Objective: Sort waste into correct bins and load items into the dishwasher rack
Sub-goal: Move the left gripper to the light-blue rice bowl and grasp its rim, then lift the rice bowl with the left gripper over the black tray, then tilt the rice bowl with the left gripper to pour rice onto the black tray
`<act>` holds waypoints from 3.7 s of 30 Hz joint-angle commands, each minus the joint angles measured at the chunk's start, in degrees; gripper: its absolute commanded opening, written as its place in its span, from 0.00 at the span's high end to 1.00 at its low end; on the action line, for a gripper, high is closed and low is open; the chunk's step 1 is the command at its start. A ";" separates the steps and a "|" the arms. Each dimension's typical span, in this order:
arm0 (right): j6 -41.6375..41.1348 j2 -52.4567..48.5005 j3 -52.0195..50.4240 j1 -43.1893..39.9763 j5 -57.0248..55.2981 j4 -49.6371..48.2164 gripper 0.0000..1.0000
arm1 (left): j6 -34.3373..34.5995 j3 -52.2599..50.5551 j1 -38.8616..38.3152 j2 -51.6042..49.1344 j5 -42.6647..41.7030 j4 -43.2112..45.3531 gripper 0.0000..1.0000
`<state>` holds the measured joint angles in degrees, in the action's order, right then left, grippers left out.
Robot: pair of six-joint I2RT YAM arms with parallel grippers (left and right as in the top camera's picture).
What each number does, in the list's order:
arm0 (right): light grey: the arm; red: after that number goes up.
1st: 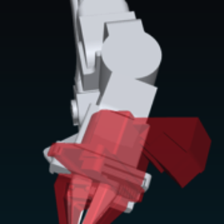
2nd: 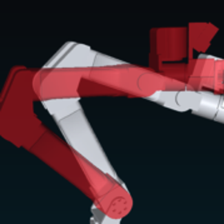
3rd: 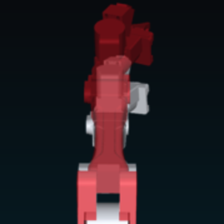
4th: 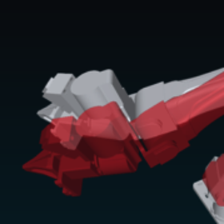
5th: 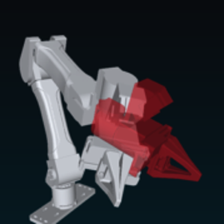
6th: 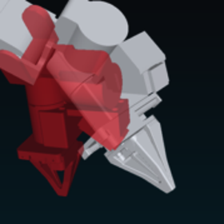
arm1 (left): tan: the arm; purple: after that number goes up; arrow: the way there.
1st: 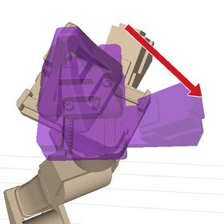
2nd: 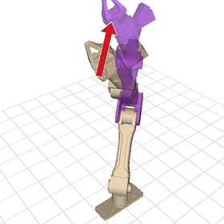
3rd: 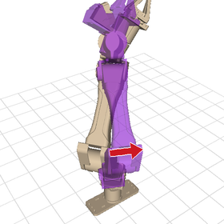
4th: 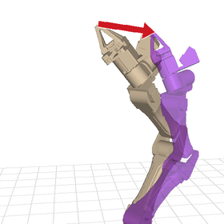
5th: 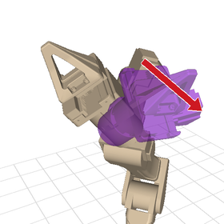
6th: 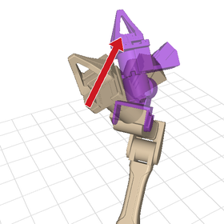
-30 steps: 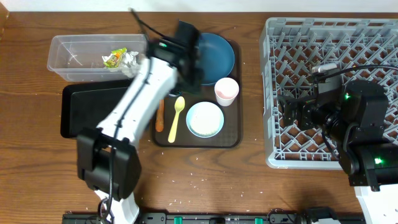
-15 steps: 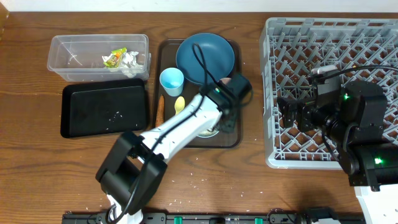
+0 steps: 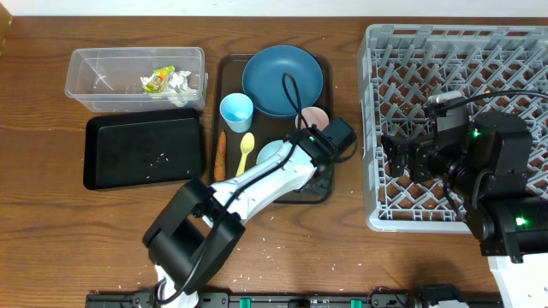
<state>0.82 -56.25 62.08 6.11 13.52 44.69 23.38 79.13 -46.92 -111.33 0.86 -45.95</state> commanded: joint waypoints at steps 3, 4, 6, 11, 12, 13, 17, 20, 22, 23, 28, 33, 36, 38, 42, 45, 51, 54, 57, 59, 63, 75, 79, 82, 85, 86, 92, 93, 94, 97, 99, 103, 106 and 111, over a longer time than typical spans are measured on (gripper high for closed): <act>0.07 -0.02 0.90 -0.68 0.46 0.28 0.01 | -0.39 -0.11 0.28 -1.11 1.27 0.26 0.76; 0.07 -0.02 0.90 -0.68 0.46 0.37 0.01 | -0.42 -0.11 0.28 -1.20 1.27 0.35 0.76; 0.07 -0.02 0.90 -0.68 0.46 0.59 0.01 | -0.39 -0.11 0.35 -1.42 1.25 0.44 0.76; 0.07 -0.02 0.90 -0.68 0.46 1.20 0.01 | -0.44 0.11 1.03 -1.49 0.11 0.28 0.92; 0.07 -0.02 0.90 -0.68 0.46 1.20 0.01 | -0.61 0.52 1.40 -1.49 -0.46 -0.09 0.94; 0.07 -0.02 0.90 -0.68 0.46 1.18 0.01 | -0.61 0.94 1.73 -1.40 -0.81 -0.61 0.94; 0.07 -0.02 0.90 -0.68 0.46 1.07 0.01 | -0.61 2.80 3.17 -0.48 -1.51 -3.15 0.94; 0.07 -0.02 0.90 -0.68 0.46 0.96 0.01 | -0.63 3.93 4.52 1.51 -1.75 -4.79 0.94; 0.07 -0.02 0.90 -0.68 0.46 0.92 0.01 | -0.61 4.55 5.57 3.78 -2.49 -5.64 0.94; 0.07 -0.02 0.90 -0.68 0.46 0.90 0.01 | -0.61 4.70 6.32 5.35 -3.48 -5.81 0.94; 0.07 -0.02 0.90 -0.68 0.48 0.72 0.01 | -0.61 4.74 11.87 13.31 -7.28 -6.34 0.94; 0.07 -0.02 0.90 -0.68 0.48 0.31 0.01 | -1.97 4.74 21.70 19.85 -8.31 -8.55 0.94; 0.04 -0.02 0.90 -0.68 0.48 0.31 0.01 | -4.04 4.74 29.11 21.22 -10.71 -10.21 0.94; 0.07 -0.02 0.90 -0.68 0.48 0.31 0.01 | -5.73 4.57 34.58 21.20 -13.99 -11.26 0.94; 0.07 -0.02 0.90 -0.68 0.48 0.07 0.01 | -8.87 2.73 45.57 21.11 -22.03 -11.15 0.94; 0.04 -0.02 0.90 -0.68 0.48 -0.04 0.01 | -11.82 1.57 53.29 21.07 -27.58 -11.15 0.94; 0.07 -0.02 0.90 -0.66 2.05 -0.61 0.01 | -20.48 -0.20 66.42 20.20 -41.42 -10.12 0.94; 0.07 -0.02 0.90 -0.66 2.97 -1.18 0.01 | -22.73 -1.27 71.04 18.60 -47.43 -9.42 0.94; 0.07 -0.02 0.90 -0.66 3.06 -1.44 0.01 | -25.44 -2.16 74.44 15.45 -54.84 -9.27 0.94; 0.07 -0.02 0.90 -0.66 3.06 -1.42 0.01 | -26.58 -2.21 75.73 12.70 -58.80 -9.70 0.94; 0.07 -0.02 0.90 -0.66 3.06 -1.40 0.01 | -28.37 -2.21 77.31 6.97 -67.21 -9.66 0.94; 0.07 -0.02 0.90 -0.66 3.06 -0.42 0.01 | -29.57 -2.21 79.71 0.42 -86.01 -10.27 0.94; 0.07 -0.02 0.90 -0.66 3.06 -0.55 0.01 | -28.30 -2.21 81.57 0.42 -88.21 -10.60 0.94; 0.07 -0.02 0.90 -0.66 3.06 -0.48 0.01 | -25.55 -2.21 82.40 0.42 -89.39 -10.54 0.94; 0.07 -0.02 0.90 -0.66 3.06 -0.50 0.01 | -24.98 -2.21 83.32 0.42 -90.49 -10.56 0.94; 0.07 -0.02 0.90 -0.66 3.06 -0.50 0.01 | -24.96 -2.21 83.67 0.42 -90.97 -10.56 0.93; 0.07 -0.02 0.90 -0.66 3.06 -0.55 0.01 | -18.97 -2.21 85.18 0.42 -90.99 -10.60 0.94; 0.07 -0.02 0.90 -0.66 3.06 -0.55 0.01 | -17.73 -2.21 85.24 0.42 -90.99 -10.62 0.94; 0.07 -0.02 0.90 -0.66 3.06 -0.57 0.01 | -16.37 -2.21 85.24 0.42 -90.99 -10.60 0.94; 0.09 -0.02 0.90 -0.66 3.06 -0.55 0.01 | -15.98 -2.21 85.22 0.42 -90.97 -10.54 0.94; 0.09 -0.02 0.90 -0.66 3.06 -0.55 0.01 | -15.85 -2.21 85.22 0.42 -90.99 -10.73 0.94; 0.09 -0.02 0.90 -0.66 3.04 -0.59 0.01 | -15.78 -2.21 85.22 0.55 -90.99 -12.13 0.94; 0.09 -0.02 0.90 -0.68 3.04 -0.59 0.01 | -15.76 -2.21 85.48 0.57 -90.99 -12.35 0.94; 0.09 -0.02 0.90 -0.68 3.04 -0.76 0.01 | -16.31 -2.21 85.42 0.66 -90.84 -12.68 0.94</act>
<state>0.82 -56.25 62.08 6.11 16.10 44.03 7.51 77.08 38.22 -111.04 -88.58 -58.19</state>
